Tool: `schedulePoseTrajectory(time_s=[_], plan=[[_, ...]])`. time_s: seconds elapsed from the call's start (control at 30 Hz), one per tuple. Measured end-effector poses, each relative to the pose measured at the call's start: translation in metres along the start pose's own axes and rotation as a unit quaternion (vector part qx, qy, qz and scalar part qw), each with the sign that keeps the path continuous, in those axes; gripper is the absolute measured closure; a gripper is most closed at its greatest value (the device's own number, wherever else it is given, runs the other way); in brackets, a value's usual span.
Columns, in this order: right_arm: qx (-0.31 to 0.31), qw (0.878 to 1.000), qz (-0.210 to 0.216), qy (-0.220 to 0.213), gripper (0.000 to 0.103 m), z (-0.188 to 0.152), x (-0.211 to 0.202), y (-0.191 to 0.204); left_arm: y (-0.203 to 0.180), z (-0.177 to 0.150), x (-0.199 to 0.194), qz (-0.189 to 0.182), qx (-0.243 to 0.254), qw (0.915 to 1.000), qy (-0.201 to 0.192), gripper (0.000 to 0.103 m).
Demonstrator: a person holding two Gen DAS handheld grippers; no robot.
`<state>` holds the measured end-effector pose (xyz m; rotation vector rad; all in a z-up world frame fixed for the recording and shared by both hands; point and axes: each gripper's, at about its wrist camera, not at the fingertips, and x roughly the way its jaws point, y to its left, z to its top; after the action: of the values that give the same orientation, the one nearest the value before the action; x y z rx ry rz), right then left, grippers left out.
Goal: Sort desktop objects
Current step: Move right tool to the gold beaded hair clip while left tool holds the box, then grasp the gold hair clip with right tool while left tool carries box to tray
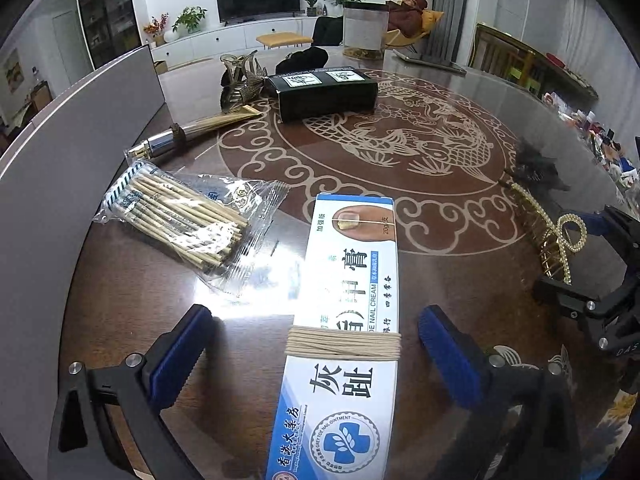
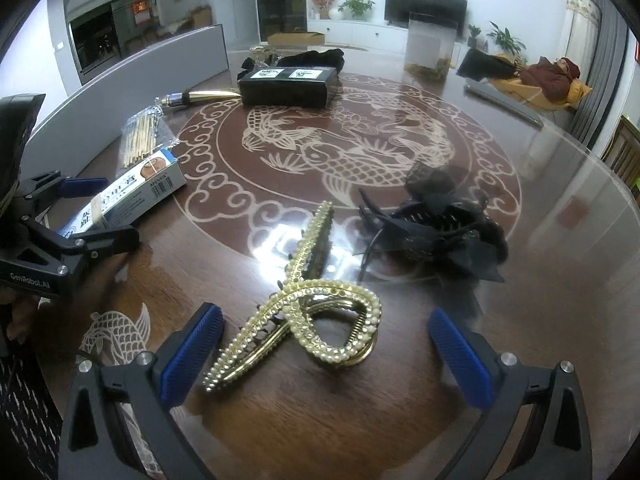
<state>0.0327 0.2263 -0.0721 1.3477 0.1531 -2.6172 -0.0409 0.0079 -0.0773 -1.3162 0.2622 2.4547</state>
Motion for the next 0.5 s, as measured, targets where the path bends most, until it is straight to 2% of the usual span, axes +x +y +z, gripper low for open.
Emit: schedulePoseTrajectory(time_s=[0.2, 0.27, 0.37, 0.43, 0.5], plan=[[-0.002, 1.000, 0.002, 0.002, 0.000, 0.001, 0.001, 0.001, 0.001, -0.001, -0.001, 0.002, -0.005, 1.0000, 0.004, 0.000], [-0.004, 1.000, 0.004, 0.021, 0.000, 0.001, 0.000, 0.001, 0.001, -0.001, -0.001, 0.002, -0.004, 1.0000, 0.005, 0.000], [0.046, 0.998, -0.002, 0.039, 0.000, -0.001, -0.006, -0.002, 0.001, -0.001, -0.001, 0.001, -0.005, 1.0000, 0.007, 0.000], [0.074, 0.997, 0.016, 0.028, 0.000, 0.000, -0.009, 0.000, 0.000, 0.000, -0.001, 0.003, -0.007, 0.9999, 0.009, 0.000], [0.078, 0.997, 0.012, 0.016, 0.000, 0.005, -0.005, 0.010, -0.002, 0.000, -0.001, 0.010, -0.015, 0.9998, 0.008, 0.000]])
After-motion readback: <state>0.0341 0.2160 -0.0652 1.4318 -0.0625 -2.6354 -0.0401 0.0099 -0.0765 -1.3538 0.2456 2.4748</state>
